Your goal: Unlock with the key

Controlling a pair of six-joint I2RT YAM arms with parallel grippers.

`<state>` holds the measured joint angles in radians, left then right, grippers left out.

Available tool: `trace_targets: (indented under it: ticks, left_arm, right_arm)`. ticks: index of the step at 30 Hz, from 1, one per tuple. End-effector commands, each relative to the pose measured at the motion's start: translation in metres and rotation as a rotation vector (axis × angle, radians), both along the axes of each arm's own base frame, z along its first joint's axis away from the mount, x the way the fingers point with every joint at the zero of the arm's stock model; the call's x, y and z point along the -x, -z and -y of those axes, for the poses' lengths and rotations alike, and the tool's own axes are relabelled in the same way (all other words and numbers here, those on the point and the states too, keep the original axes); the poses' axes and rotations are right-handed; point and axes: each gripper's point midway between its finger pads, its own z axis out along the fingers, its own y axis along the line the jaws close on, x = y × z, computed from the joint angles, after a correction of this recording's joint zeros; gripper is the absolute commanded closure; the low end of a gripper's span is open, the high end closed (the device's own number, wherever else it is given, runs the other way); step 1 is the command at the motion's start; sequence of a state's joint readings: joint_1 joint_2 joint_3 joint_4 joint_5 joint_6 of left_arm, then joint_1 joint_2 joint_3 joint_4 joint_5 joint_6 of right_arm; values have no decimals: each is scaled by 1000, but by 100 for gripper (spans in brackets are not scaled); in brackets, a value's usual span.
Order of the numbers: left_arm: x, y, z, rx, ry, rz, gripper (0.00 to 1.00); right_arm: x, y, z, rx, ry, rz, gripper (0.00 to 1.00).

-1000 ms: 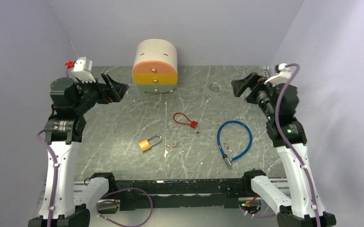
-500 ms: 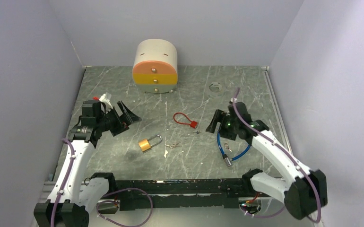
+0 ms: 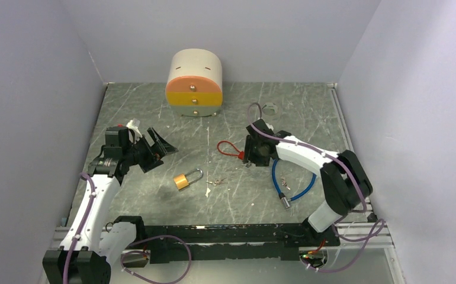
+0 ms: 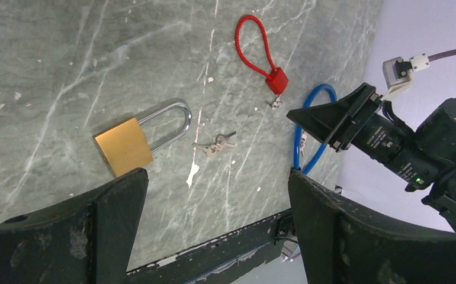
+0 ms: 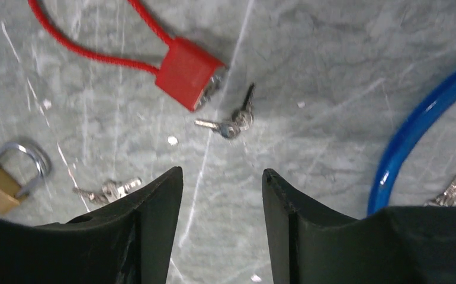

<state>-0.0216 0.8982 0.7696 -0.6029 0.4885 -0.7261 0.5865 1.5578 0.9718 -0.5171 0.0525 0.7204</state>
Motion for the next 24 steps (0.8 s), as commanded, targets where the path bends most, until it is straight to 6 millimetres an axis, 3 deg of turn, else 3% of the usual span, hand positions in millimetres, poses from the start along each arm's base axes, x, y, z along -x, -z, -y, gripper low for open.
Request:
trace_targets:
  ticks: [1,13,24]
  left_arm:
    - [-7,0,-5,-15,-40,7,8]
    - [-5,17,-10,-26,-85,-47,10]
    - [-9,18,-9,-26,-74,-54,11]
  right_arm:
    - [-32,-12,-9,21,130,79,46]
    - [-27,25,0,134,216,-17,67]
    - [-22,45,2,154,211,-53,87]
